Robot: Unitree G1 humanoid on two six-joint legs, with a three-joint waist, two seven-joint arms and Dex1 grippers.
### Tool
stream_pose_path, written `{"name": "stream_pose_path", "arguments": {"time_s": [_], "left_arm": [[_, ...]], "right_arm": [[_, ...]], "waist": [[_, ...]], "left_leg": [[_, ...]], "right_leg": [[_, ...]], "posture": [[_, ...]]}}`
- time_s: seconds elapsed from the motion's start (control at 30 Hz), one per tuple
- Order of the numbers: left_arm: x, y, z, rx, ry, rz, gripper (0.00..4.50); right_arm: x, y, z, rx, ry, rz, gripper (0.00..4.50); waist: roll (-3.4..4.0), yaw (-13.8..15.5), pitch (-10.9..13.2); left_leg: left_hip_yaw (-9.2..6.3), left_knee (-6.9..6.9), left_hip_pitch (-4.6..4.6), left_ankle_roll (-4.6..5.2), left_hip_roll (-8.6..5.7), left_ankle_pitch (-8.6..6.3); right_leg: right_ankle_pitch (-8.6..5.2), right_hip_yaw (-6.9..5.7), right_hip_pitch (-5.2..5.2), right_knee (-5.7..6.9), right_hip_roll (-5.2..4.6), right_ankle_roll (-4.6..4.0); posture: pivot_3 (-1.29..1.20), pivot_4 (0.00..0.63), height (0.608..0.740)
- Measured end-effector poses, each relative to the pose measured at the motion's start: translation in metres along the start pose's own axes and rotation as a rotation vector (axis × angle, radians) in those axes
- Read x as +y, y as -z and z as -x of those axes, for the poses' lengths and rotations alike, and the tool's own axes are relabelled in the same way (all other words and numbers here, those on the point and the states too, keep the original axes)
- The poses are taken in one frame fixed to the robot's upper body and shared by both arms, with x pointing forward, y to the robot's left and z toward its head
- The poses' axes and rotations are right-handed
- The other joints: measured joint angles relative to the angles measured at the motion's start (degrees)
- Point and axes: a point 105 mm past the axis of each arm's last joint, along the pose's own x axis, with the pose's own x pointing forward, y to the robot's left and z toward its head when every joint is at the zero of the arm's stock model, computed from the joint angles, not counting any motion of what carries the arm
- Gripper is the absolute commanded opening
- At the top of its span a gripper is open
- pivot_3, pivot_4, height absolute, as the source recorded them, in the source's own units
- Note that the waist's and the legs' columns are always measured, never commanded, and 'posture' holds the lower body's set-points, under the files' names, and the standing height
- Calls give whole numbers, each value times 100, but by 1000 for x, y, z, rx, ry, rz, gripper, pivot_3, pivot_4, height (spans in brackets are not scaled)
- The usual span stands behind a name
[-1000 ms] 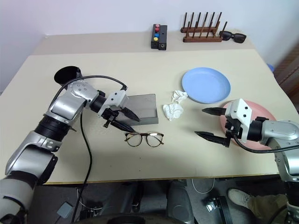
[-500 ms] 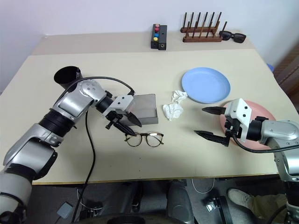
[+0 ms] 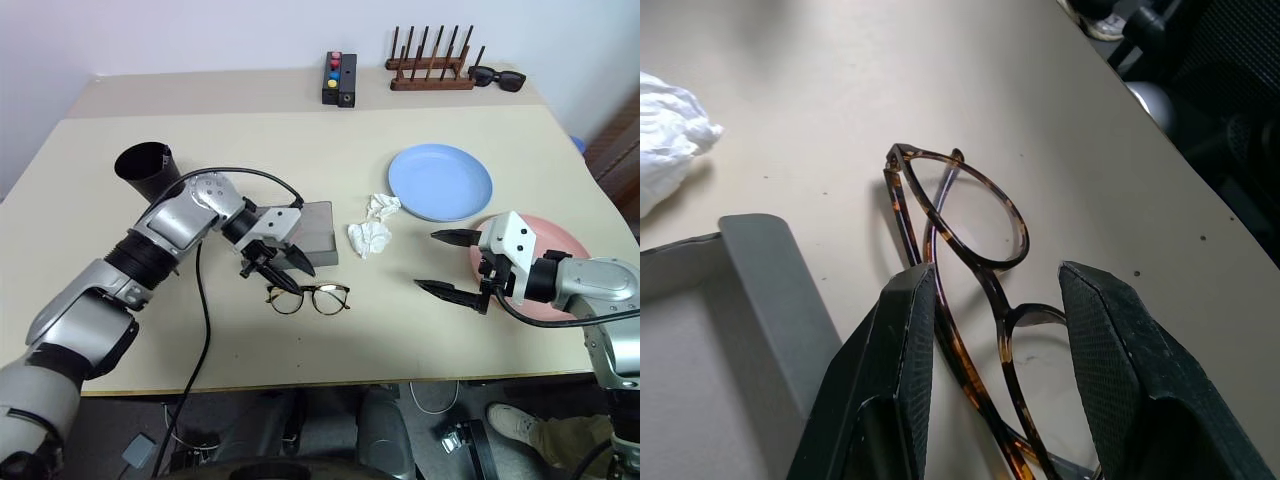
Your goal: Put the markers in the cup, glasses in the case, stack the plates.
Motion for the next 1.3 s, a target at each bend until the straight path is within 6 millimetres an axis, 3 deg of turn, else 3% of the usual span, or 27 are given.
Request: {"name": "stream_pose_path", "arguments": {"time_s": [0.33, 0.6, 0.97, 1.3], "left_arm": [[-1, 1, -1, 10, 10, 2, 1992], [-2, 0, -14, 22, 38, -25, 1992], [1, 16, -17, 60, 2, -10, 1992], [9, 9, -23, 44, -45, -29, 1992]], "right_arm": [[2, 2, 0, 2, 3, -7, 4367], [4, 1, -1, 1, 7, -4, 4367], [3, 1, -1, -1, 13, -2, 4367], [2, 0, -2, -6, 22, 1, 4367]], "waist": [[0, 2, 0], [0, 5, 0], [0, 6, 0], [0, 5, 0]], "left_leg": [[0, 0, 0, 0, 0, 0], [0, 0, 0, 0, 0, 0], [0, 1, 0, 0, 0, 0], [0, 1, 0, 0, 0, 0]], "right_leg": [[0, 0, 0, 0, 0, 0], [0, 0, 0, 0, 0, 0], [0, 0, 0, 0, 0, 0], [0, 0, 0, 0, 0, 0]], "posture": [[0, 150, 740], [0, 150, 740], [0, 150, 740], [0, 150, 740]]}}
